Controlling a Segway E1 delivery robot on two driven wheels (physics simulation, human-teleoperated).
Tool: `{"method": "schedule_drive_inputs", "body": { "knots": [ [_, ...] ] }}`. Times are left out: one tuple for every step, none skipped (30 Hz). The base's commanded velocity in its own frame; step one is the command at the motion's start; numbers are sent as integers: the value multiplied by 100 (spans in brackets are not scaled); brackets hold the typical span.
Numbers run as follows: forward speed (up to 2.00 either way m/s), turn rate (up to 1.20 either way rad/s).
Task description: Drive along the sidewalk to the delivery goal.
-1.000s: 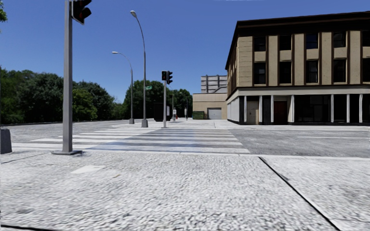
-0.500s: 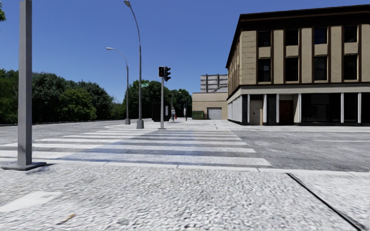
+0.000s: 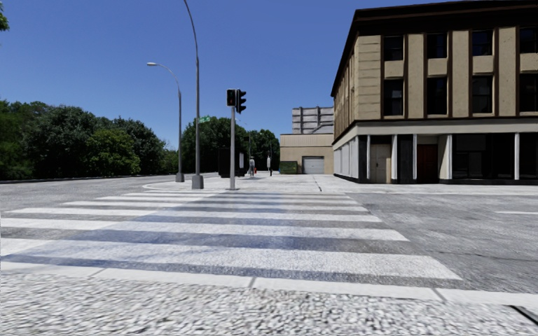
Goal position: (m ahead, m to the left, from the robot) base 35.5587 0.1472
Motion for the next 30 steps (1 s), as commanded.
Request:
{"method": "schedule_drive_inputs", "body": {
  "knots": [
    [200, 0],
    [200, 0],
    [200, 0],
    [200, 0],
    [200, 0],
    [200, 0],
    [200, 0],
    [200, 0],
    [200, 0],
    [200, 0],
    [200, 0],
    [200, 0],
    [200, 0],
    [200, 0],
    [200, 0],
    [200, 0],
    [200, 0],
    [187, 0],
    [170, 0],
    [170, 0],
    [159, 0],
    [141, 0],
    [129, 0],
    [123, 0],
    [123, 0],
    [117, 0],
    [115, 0],
    [115, 0],
    [115, 0],
    [115, 0]
  ]
}}
